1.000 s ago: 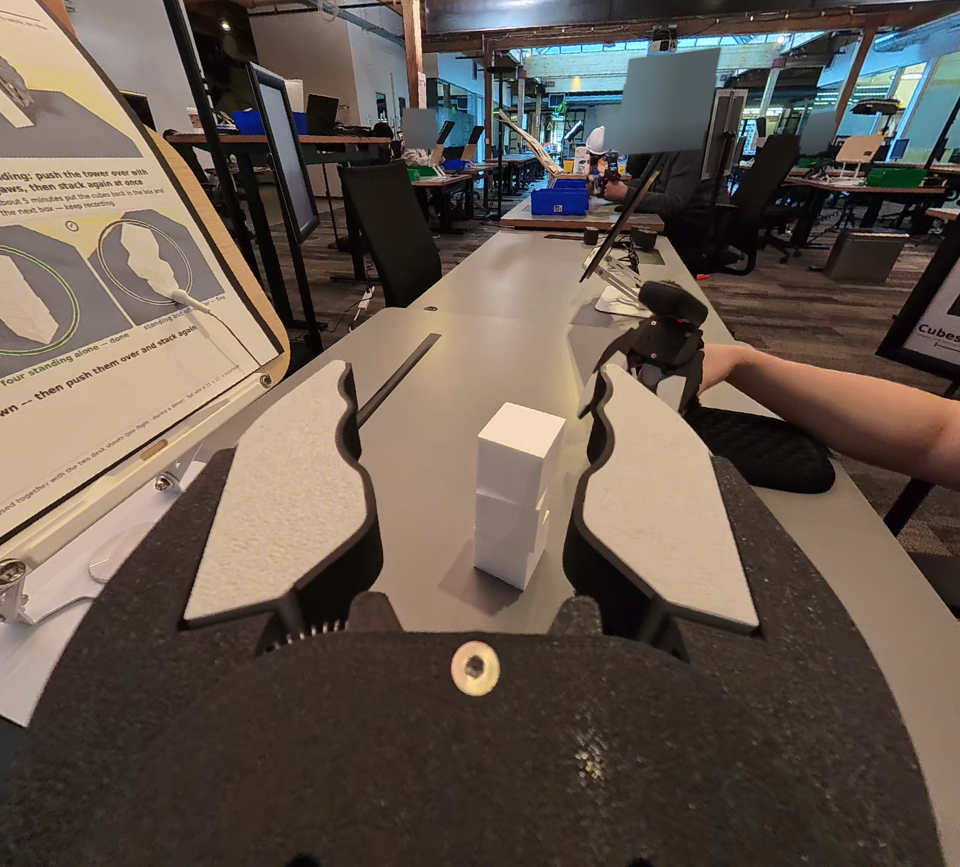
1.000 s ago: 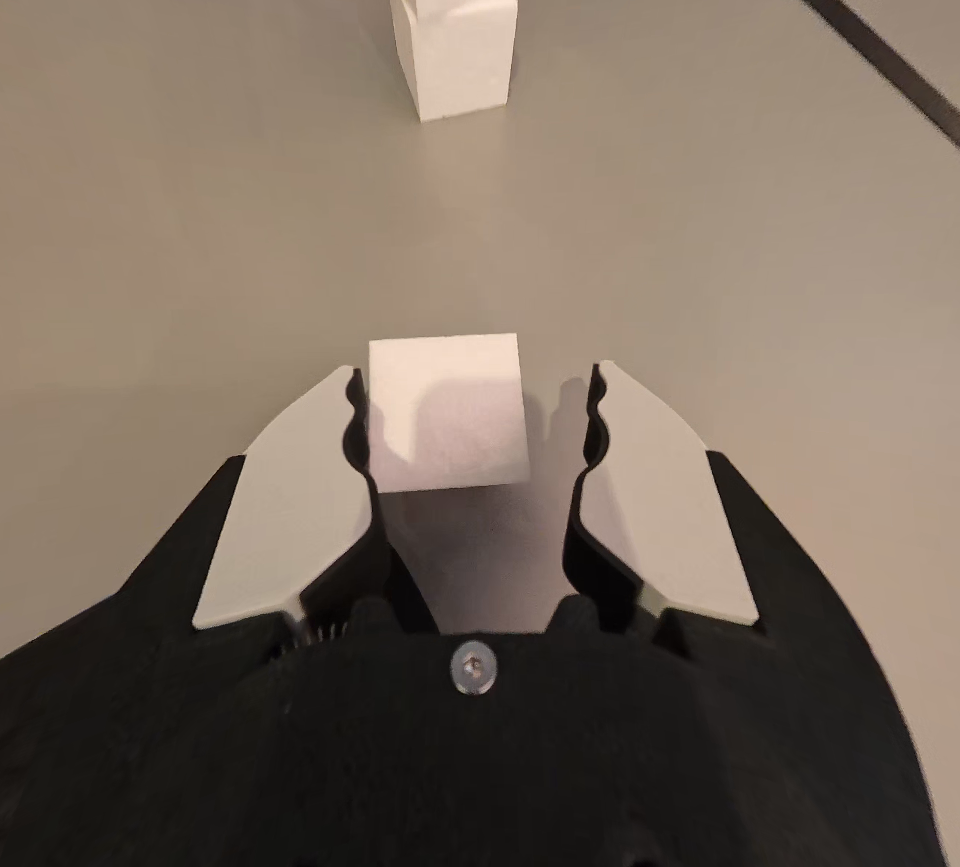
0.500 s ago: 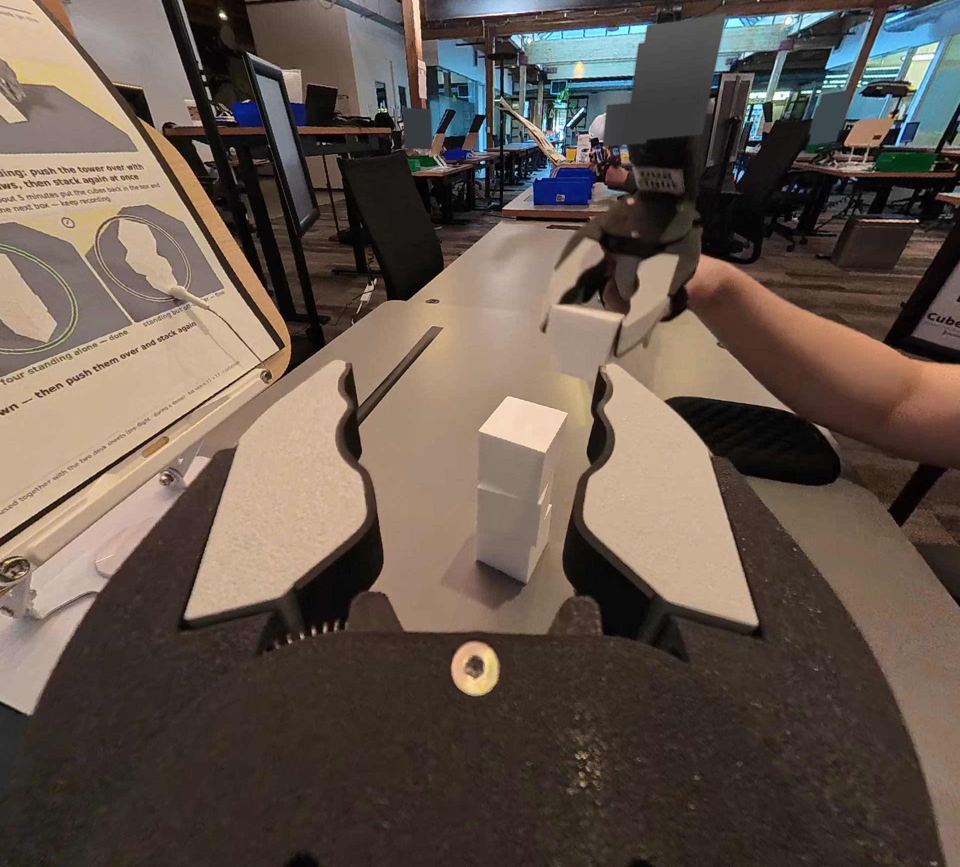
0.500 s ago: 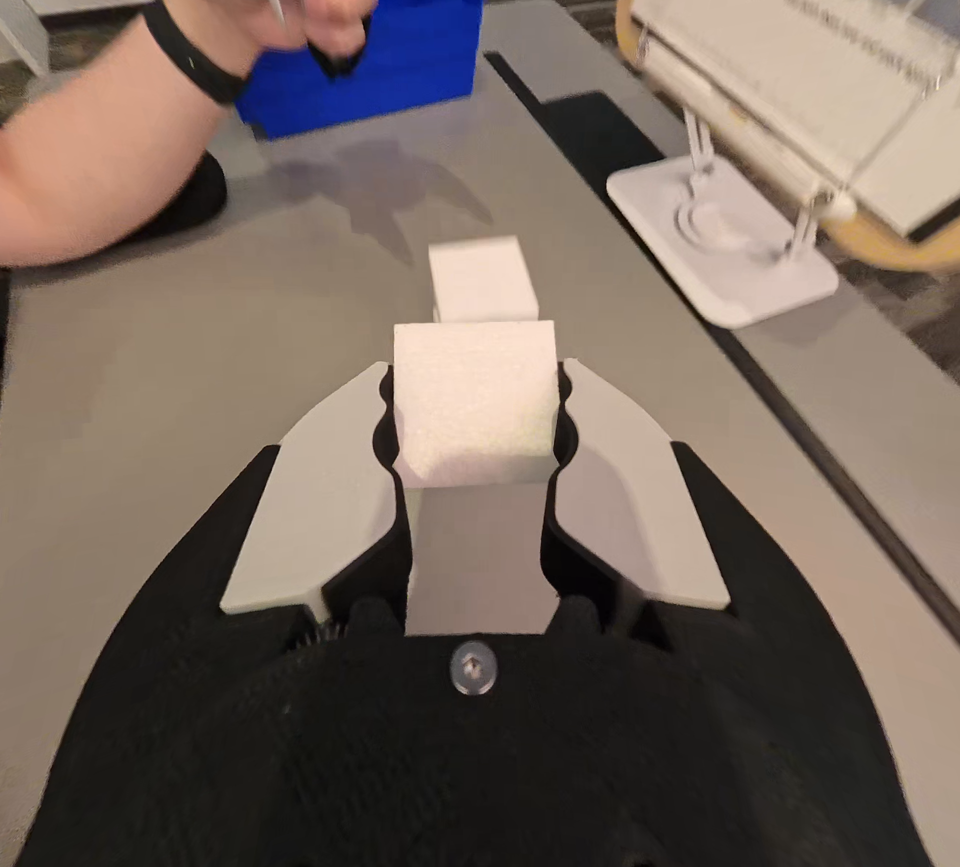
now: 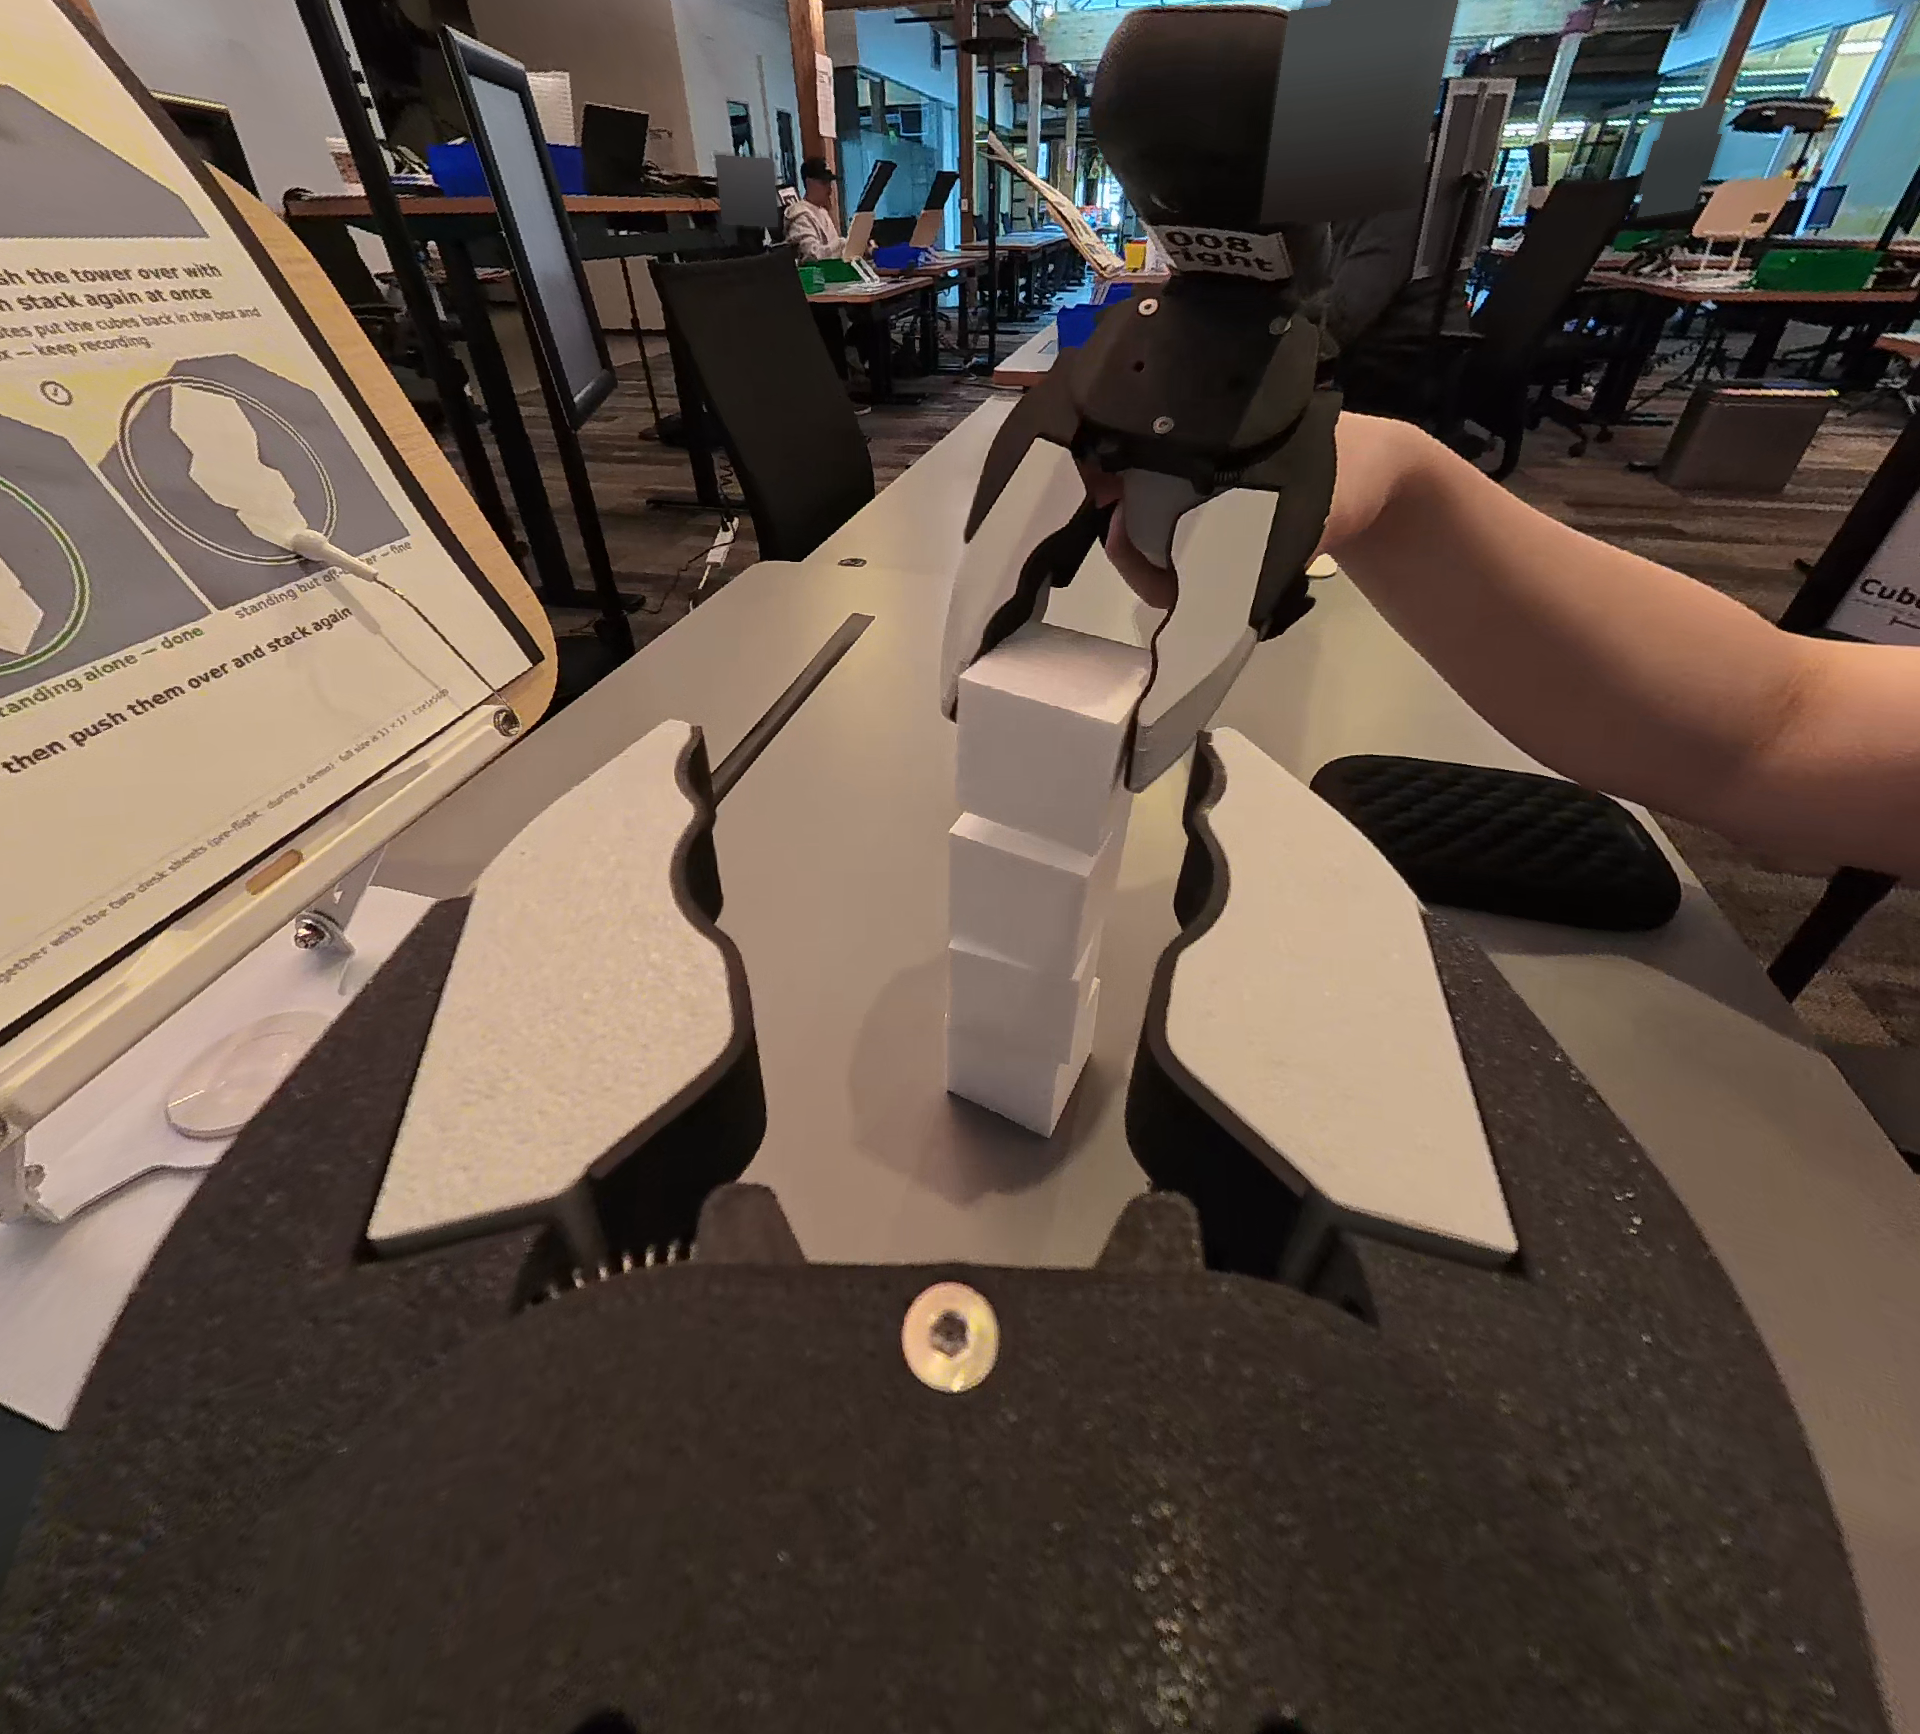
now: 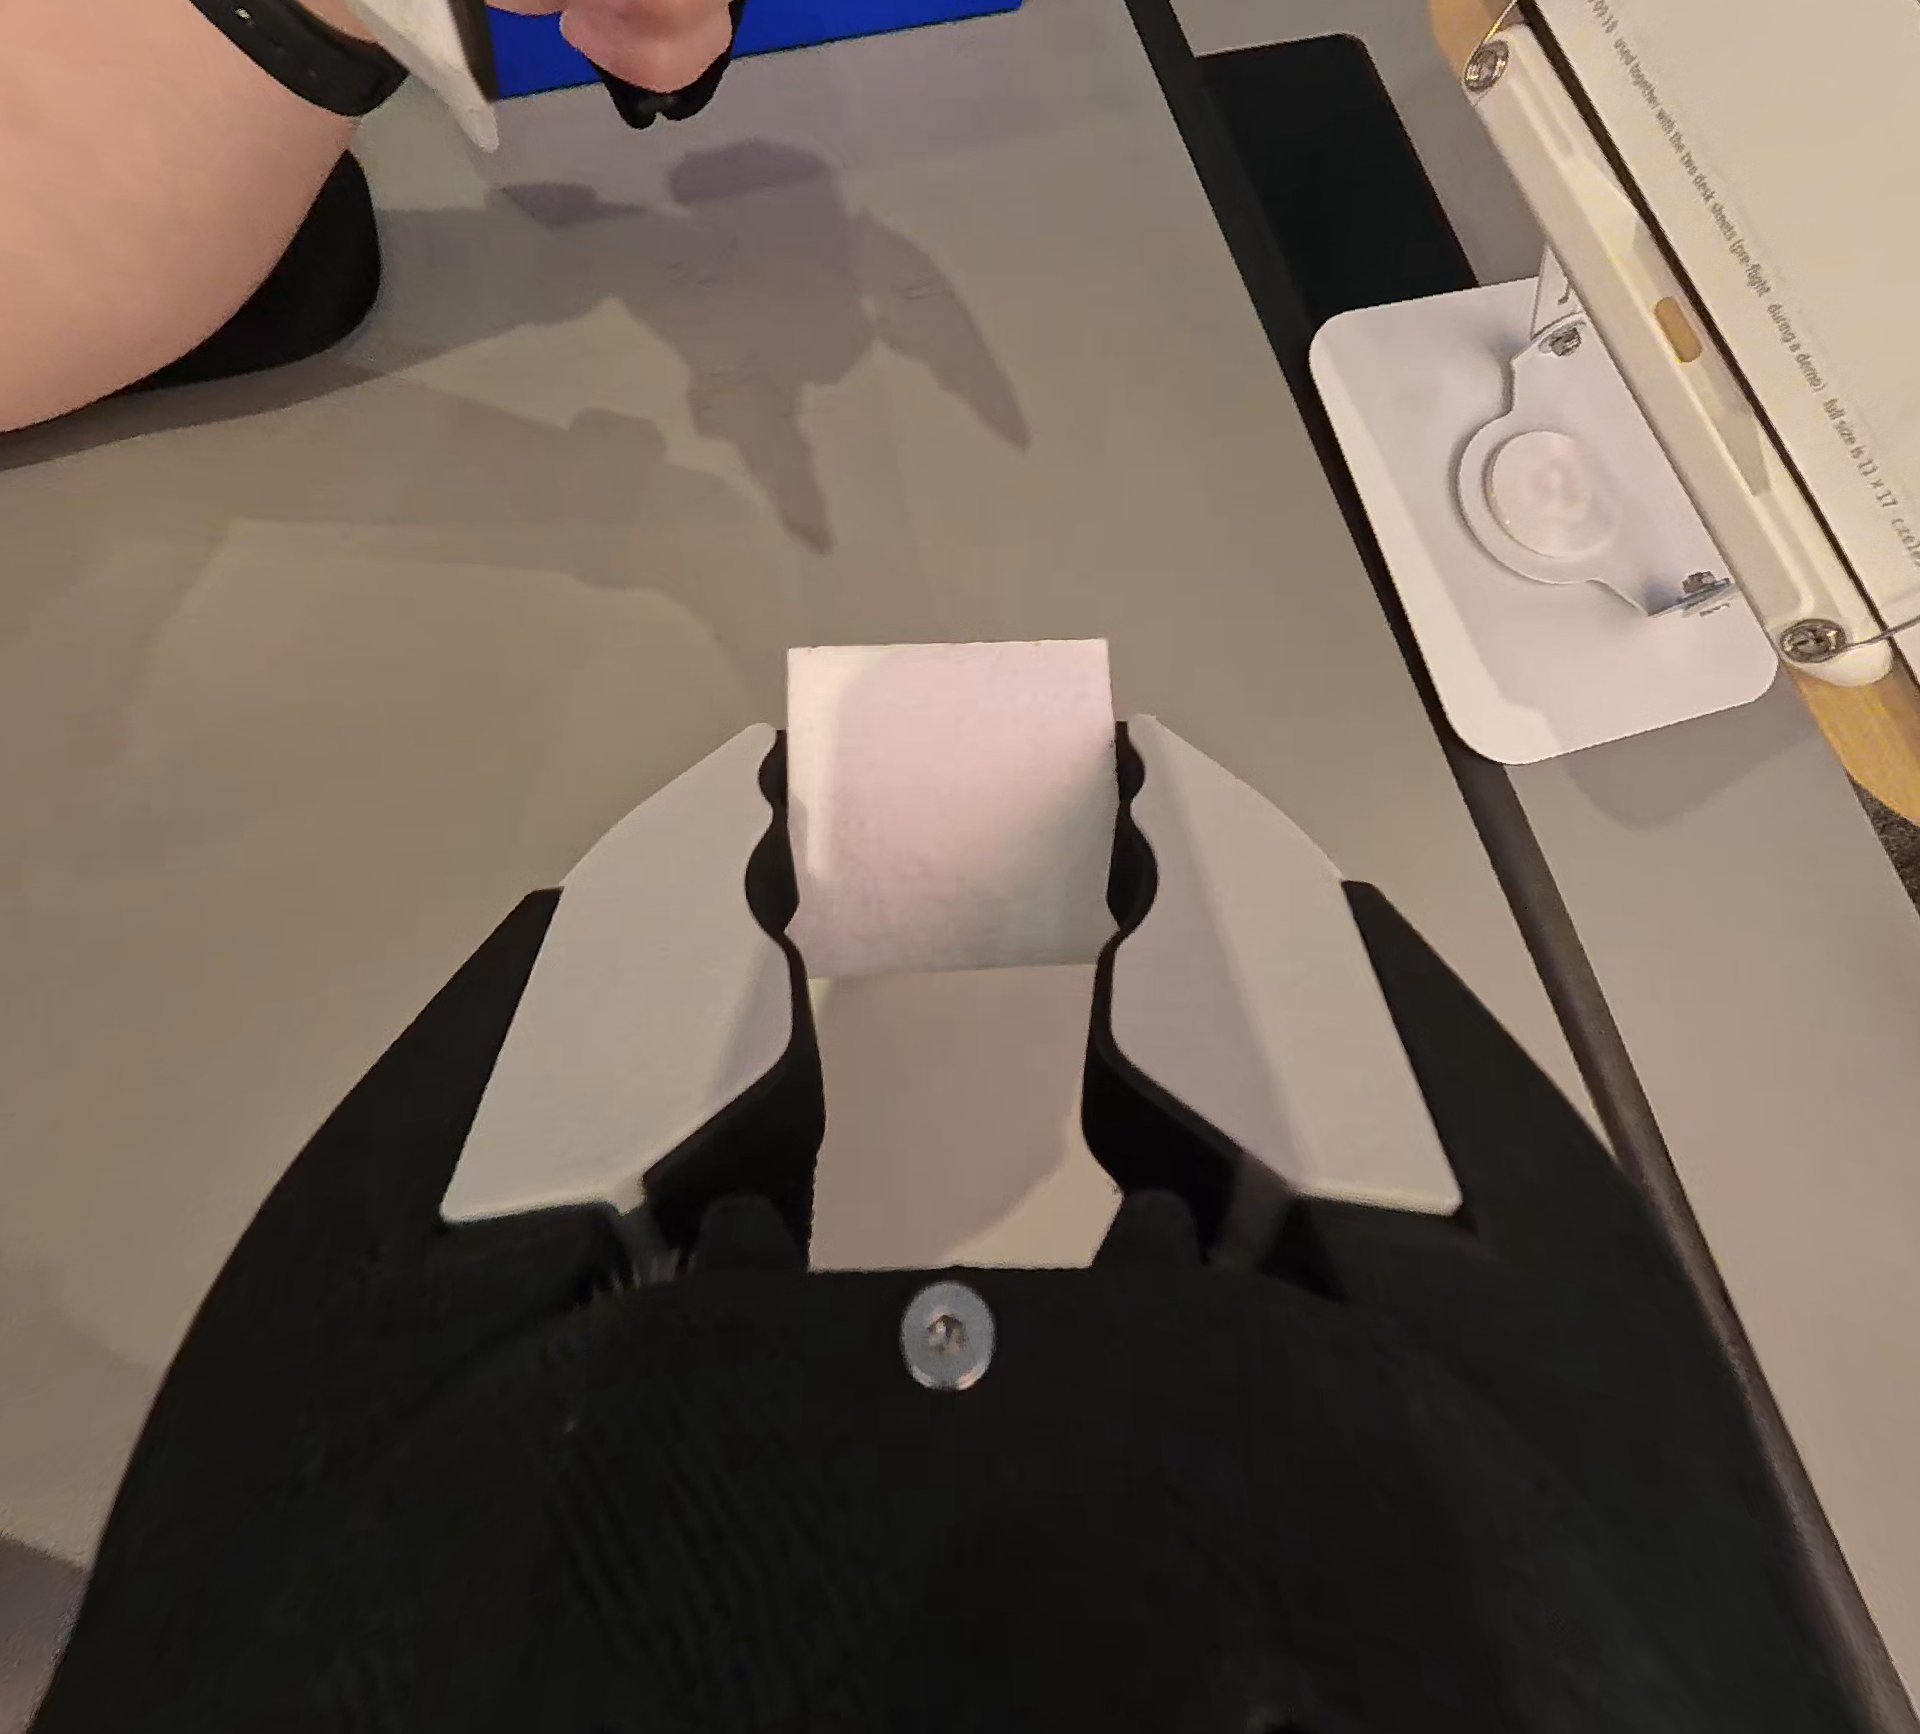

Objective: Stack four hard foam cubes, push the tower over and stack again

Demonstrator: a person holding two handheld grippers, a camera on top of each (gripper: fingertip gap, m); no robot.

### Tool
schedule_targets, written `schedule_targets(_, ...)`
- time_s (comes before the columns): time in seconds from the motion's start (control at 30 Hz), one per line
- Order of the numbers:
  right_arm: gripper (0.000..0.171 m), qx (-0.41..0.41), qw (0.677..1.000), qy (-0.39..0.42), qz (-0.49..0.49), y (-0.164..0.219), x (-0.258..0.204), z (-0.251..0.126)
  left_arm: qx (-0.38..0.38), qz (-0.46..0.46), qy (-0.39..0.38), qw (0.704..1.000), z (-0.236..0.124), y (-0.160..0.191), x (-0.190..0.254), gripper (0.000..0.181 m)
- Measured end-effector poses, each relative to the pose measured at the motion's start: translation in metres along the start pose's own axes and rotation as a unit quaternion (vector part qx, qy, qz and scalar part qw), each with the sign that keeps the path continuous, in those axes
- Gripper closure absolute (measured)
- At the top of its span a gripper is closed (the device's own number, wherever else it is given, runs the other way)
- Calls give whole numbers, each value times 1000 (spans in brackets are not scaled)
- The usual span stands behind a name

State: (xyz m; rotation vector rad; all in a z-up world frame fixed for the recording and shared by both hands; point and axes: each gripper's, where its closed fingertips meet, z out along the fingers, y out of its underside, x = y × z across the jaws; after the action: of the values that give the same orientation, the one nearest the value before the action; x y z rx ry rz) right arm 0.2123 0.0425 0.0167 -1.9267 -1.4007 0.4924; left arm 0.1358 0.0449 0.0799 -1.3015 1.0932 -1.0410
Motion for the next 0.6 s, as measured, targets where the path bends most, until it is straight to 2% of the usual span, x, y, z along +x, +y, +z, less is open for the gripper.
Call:
schedule_targets(0.1,108,-1,1000,4,13,2,3,2,-3,1,-1,1000,1,1,0,93)
schedule_targets(0.2,92,42,999,-2,12,-8,3,-7,3,-3,-2,1000,-2,-2,0,91)
schedule_targets(0.33,91,152,988,30,14,-30,16,-59,17,-5,-14,1000,-12,-11,-6,93)
schedule_targets(0.4,92,176,980,80,51,-20,41,-82,16,-3,-26,1000,-18,-16,-8,94)
schedule_targets(0.47,103,155,976,86,124,11,57,-88,10,3,-46,999,-26,-20,-12,96)
schedule_targets(0.5,117,143,973,84,163,29,63,-86,9,10,-58,998,-31,-23,-13,100)
schedule_targets(0.57,162,122,965,55,225,61,69,-73,7,15,-94,995,-40,-28,-21,113)
schedule_targets(0.6,170,97,961,40,254,76,72,-64,10,13,-113,993,-45,-31,-25,118)
